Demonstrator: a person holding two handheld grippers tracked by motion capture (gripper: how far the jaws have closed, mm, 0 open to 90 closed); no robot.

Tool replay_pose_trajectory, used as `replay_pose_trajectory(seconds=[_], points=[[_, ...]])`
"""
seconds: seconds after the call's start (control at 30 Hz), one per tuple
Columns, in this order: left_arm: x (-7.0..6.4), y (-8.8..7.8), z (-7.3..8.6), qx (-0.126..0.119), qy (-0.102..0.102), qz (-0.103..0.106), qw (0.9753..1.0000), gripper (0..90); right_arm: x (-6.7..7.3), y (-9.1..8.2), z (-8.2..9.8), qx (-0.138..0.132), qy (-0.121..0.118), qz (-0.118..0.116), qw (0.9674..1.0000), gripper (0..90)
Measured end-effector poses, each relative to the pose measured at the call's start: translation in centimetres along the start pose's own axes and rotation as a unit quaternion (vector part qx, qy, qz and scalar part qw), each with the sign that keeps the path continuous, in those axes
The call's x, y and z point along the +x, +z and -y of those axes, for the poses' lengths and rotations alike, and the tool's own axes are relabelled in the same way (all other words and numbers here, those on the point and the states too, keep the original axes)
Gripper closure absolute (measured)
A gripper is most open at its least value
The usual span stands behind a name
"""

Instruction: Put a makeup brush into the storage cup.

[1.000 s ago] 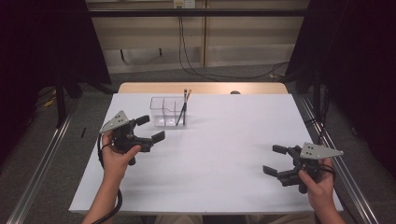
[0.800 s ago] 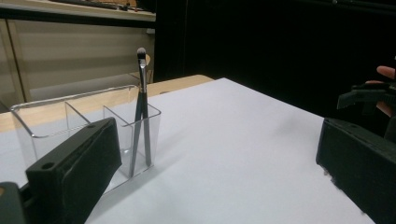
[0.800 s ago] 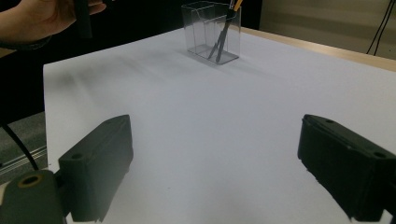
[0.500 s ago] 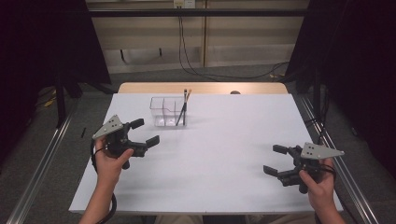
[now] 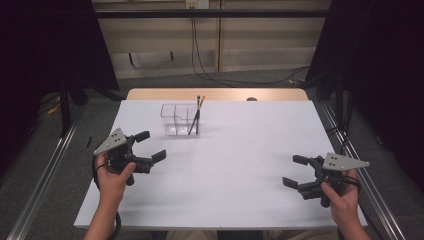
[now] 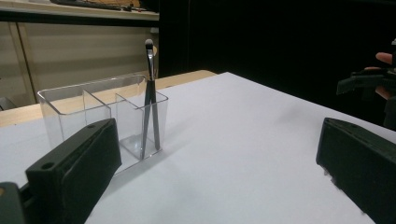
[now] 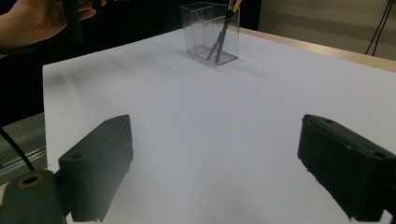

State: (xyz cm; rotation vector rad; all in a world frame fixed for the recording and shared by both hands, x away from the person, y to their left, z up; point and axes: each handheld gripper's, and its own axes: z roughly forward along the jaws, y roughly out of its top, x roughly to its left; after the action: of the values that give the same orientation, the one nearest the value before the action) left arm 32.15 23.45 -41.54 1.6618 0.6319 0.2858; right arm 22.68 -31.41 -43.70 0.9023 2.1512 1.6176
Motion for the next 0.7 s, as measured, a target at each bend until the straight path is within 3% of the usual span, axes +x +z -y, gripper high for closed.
replay_pose_trajectory(seconds=[0.7], points=[[-0.1,-1.9,1.1,0.003,0.003,-0.008,1.0000,0.0,-0.1,0.0,0.0,-0.001,0.001,-0.001,1.0000,10.2]])
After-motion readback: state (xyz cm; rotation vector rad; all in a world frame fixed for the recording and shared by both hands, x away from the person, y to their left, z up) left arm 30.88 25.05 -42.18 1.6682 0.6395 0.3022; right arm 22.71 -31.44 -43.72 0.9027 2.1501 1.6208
